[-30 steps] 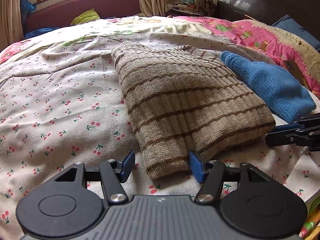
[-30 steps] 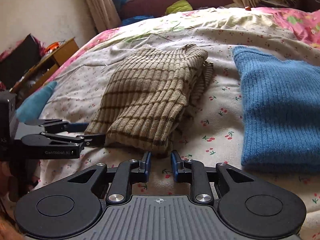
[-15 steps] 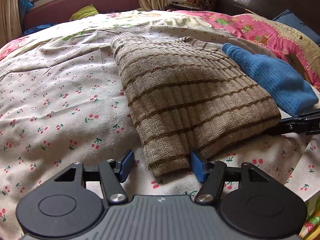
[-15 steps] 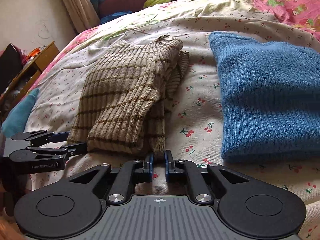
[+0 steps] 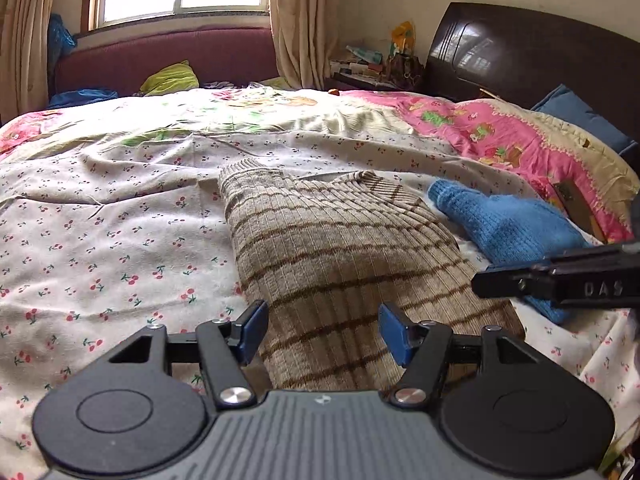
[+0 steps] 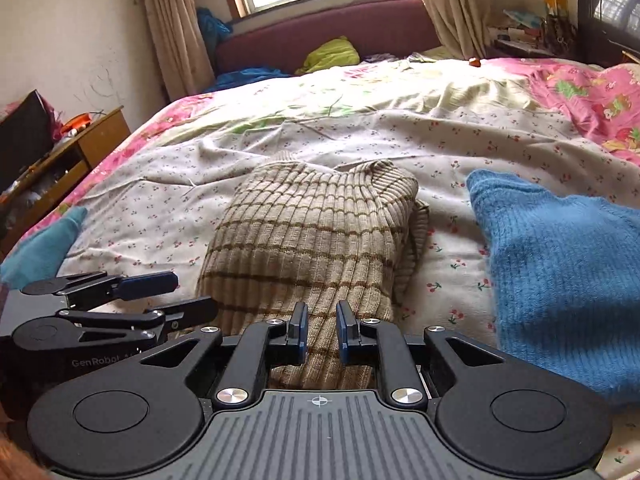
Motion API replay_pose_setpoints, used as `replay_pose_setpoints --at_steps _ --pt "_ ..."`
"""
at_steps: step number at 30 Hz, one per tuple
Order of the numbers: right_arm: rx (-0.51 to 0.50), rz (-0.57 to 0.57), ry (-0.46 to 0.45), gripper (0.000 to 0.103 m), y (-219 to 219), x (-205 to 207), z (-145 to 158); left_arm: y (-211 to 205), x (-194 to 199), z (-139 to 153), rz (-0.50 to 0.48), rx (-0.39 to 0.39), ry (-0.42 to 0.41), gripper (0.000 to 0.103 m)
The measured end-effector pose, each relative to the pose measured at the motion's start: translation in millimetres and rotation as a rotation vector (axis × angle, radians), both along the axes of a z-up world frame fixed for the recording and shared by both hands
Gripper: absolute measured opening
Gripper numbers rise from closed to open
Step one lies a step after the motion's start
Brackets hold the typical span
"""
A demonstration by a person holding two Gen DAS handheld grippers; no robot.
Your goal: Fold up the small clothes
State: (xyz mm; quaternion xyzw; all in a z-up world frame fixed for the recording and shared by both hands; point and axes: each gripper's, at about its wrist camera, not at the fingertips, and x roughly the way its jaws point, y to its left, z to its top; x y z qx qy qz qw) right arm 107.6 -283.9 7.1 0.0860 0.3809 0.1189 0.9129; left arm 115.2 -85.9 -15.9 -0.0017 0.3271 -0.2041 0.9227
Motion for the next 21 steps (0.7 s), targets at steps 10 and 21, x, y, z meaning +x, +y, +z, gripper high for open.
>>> replay_pose_setpoints --at_steps 10,21 --pt "0.005 -0.077 0.124 0.005 -23.0 16.3 -32.6 10.7 48.0 -35.4 0.035 -0.031 0.107 0.083" --pt "-0.017 -0.133 -0.06 0.017 -11.4 102.6 -18.9 0.5 111.9 -9.6 0.146 -0.016 0.019 0.082"
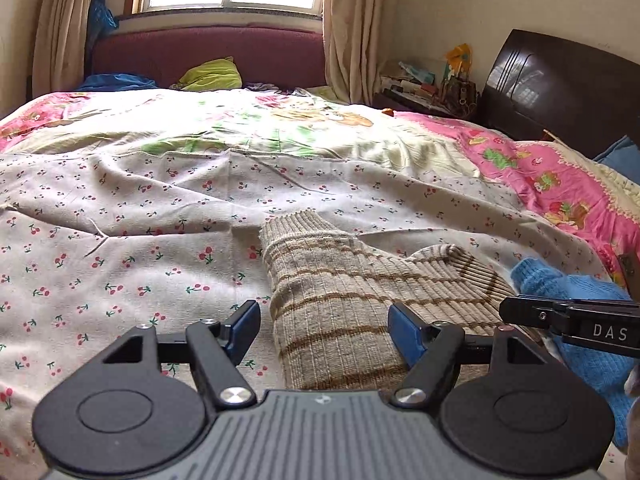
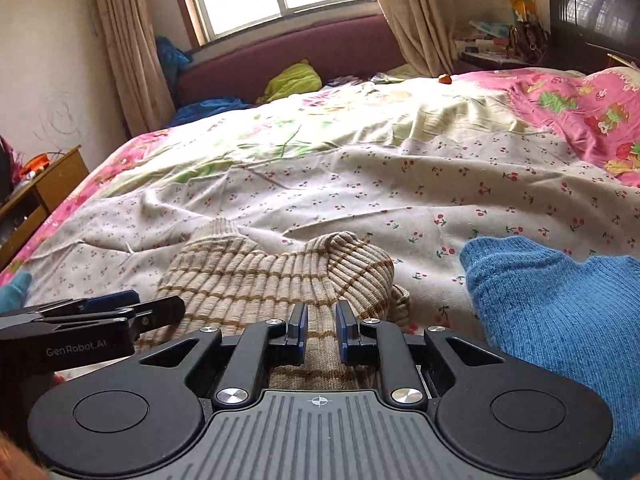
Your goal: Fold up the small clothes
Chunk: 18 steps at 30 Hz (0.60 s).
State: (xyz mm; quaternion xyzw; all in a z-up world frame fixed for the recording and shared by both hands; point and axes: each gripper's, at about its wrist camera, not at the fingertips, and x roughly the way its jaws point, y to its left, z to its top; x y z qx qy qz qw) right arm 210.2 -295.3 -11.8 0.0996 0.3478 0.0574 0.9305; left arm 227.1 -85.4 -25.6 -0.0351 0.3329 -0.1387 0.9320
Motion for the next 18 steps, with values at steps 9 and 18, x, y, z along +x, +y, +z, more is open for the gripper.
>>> replay_pose_setpoints --at_steps 9,18 --pt "-0.039 -0.044 0.031 0.014 -4.4 -2.8 -12.8 -4.3 6.4 -16.7 0.06 0.037 0.074 0.085" --pt "-0.077 -0.044 0.026 0.021 6.5 -51.5 -4.4 2.7 -27.8 5.0 0.064 0.052 0.052 0.084"
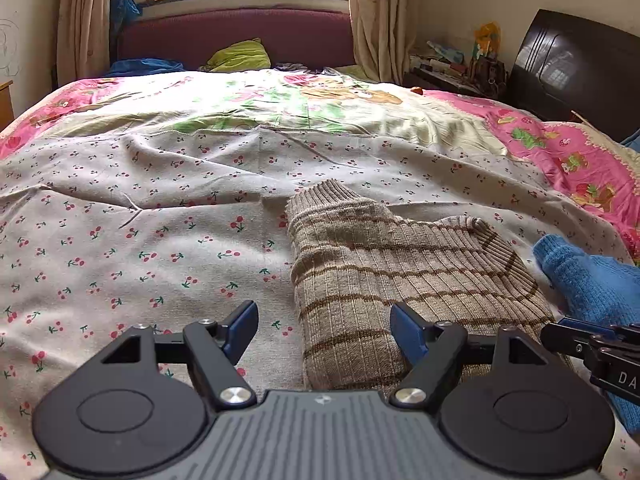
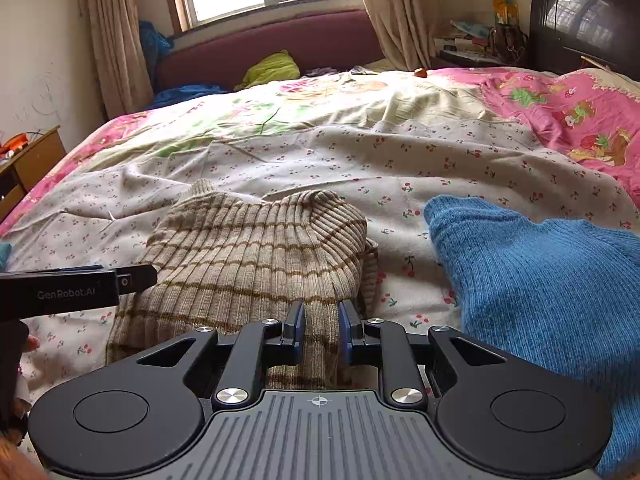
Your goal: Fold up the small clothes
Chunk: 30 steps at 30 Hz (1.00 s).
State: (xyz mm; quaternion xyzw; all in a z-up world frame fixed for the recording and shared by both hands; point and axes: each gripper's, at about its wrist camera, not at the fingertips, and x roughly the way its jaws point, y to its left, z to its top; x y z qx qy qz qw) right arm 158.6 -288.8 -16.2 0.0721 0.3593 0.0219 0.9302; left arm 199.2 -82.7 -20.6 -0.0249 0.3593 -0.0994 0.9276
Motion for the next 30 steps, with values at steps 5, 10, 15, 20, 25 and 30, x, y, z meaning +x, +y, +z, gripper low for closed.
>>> replay_pose_setpoints --at_steps 5,10,15,20,25,30 --pt "0.013 -0.01 0.048 0.022 -1.1 -1.8 -8.6 -1.5 -6.9 -5.3 -0.007 0.014 0.03 0.084" --pt "0.008 -0.016 0.032 0.022 0.1 -10.7 3.6 -1.9 -8.7 0.1 0.0 0.021 0.038 0.084" --pt "0.003 -0.013 0.061 0.022 3.0 -20.7 -2.9 -1.2 -20.0 5.5 -0.005 0.013 0.03 0.083" --pt "-0.019 -0.013 0.082 0.022 10.7 -27.9 -2.2 -2.5 -32.4 -0.4 -0.02 0.028 0.056 0.084" --pt "-0.007 -0.031 0.052 0.022 8.5 -42.6 9.5 2.3 -46.5 -0.2 -0.014 0.0 0.063 0.083" --pt "0.023 -0.04 0.038 0.022 7.7 -63.2 16.8 4.1 -65.2 -2.6 -0.024 -0.001 0.086 0.083"
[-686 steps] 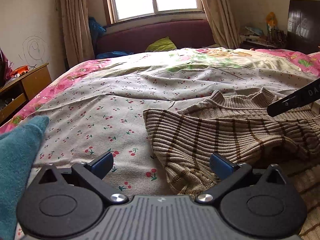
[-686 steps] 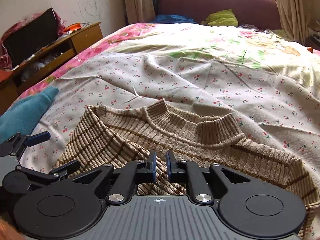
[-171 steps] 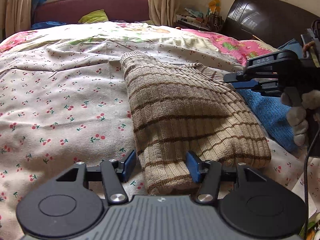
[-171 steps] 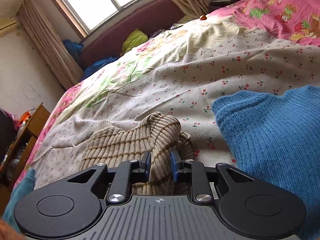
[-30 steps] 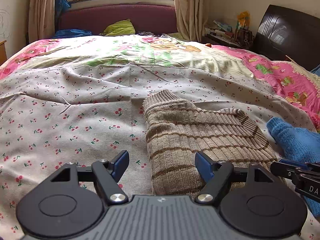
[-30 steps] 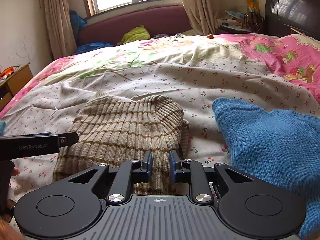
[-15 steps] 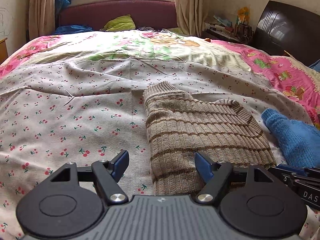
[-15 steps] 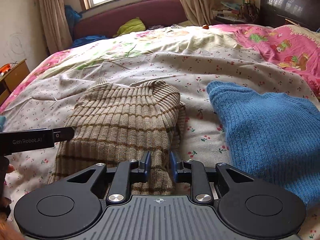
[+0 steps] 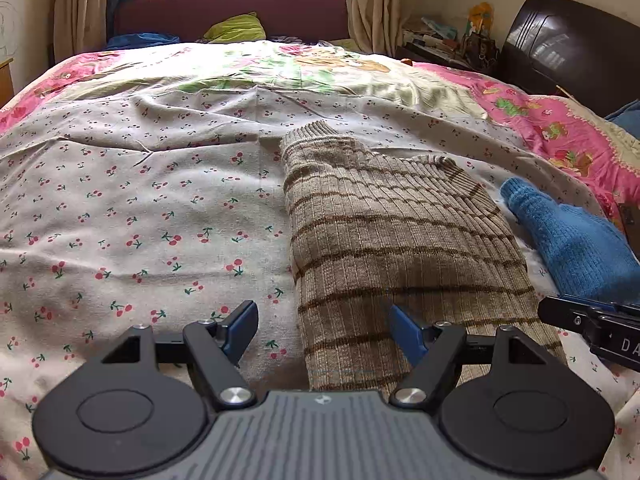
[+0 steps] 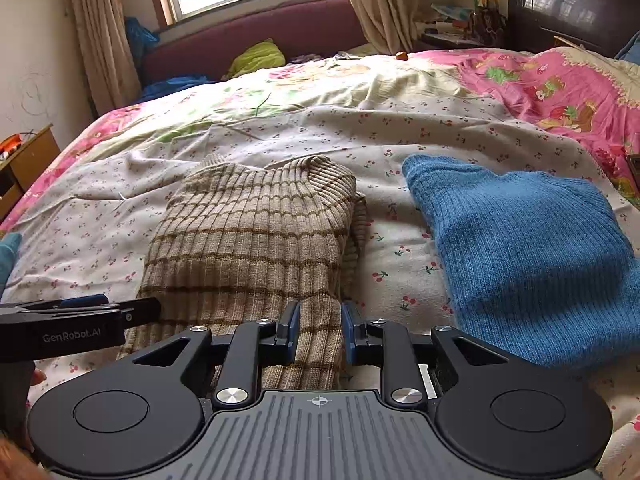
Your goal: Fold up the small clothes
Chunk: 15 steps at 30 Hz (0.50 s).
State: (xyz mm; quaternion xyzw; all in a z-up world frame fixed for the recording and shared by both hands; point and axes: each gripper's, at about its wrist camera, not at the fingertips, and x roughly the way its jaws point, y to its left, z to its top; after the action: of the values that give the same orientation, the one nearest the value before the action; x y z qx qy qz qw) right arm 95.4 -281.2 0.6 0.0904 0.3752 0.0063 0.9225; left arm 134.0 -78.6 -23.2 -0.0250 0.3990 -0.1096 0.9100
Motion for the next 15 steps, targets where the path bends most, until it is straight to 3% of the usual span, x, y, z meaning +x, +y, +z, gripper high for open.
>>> replay_pose_setpoints --at_steps 11,15 --pt "0.058 0.003 0.011 0.024 16.9 -51.9 -1.2 -4.2 -54.2 -1.6 -0.024 0.032 0.042 0.088" --pt "0.042 0.015 -0.011 0.033 25.3 -68.7 2.9 -1.2 -73.4 -0.9 -0.023 0.037 0.029 0.09"
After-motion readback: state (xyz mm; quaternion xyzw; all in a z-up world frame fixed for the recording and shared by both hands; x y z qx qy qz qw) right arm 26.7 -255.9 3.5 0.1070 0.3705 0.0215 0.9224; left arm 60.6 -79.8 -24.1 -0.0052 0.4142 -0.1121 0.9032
